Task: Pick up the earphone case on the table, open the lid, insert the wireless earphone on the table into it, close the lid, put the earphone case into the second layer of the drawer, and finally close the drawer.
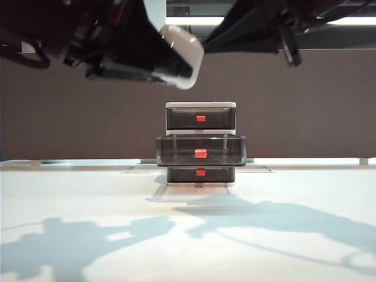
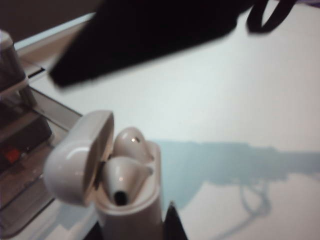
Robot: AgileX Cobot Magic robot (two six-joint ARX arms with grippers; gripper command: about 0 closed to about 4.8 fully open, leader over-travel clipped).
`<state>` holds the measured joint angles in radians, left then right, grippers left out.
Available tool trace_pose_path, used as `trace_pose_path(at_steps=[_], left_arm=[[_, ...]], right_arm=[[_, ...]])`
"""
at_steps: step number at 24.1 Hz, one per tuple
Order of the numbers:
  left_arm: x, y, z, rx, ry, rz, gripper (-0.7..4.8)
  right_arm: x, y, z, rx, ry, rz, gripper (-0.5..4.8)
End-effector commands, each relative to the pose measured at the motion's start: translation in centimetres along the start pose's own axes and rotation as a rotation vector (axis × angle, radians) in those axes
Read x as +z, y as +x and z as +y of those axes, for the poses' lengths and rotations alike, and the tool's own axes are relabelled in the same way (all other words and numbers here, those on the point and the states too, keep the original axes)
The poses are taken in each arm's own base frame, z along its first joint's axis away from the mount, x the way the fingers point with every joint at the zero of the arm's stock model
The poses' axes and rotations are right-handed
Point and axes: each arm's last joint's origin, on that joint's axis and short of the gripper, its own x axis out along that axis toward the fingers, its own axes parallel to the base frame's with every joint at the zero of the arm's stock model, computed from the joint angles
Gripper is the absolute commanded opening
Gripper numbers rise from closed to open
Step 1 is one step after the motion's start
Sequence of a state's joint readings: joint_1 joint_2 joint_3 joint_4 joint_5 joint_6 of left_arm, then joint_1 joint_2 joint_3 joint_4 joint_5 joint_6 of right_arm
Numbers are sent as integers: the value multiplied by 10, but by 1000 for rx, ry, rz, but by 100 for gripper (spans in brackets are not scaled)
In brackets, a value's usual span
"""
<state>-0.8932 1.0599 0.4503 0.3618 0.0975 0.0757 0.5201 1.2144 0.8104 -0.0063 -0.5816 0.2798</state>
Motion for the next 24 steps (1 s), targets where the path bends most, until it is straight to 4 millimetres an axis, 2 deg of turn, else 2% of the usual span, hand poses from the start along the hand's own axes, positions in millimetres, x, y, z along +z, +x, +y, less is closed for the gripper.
trace_pose_path(at_steps=[1, 9, 12, 13, 17, 24], left_arm=[[7, 0, -2, -6, 14, -60, 13], [7, 0, -2, -6, 10, -59, 13], [7, 0, -2, -6, 3, -58, 13], [7, 0, -2, -6, 3, -58, 13], [9, -1, 6, 25, -87, -76, 13], [20, -3, 36, 149, -195, -98, 13]], right_arm=[[-2, 6, -2, 98, 6, 37, -1], [-1, 8, 0, 205, -9, 48, -1], [0, 8, 0, 191, -13, 39, -1], [0, 8, -1, 164, -13, 31, -1], [0, 1, -4, -132, -40, -22, -1], [4, -16, 3, -282, -126, -61, -1]])
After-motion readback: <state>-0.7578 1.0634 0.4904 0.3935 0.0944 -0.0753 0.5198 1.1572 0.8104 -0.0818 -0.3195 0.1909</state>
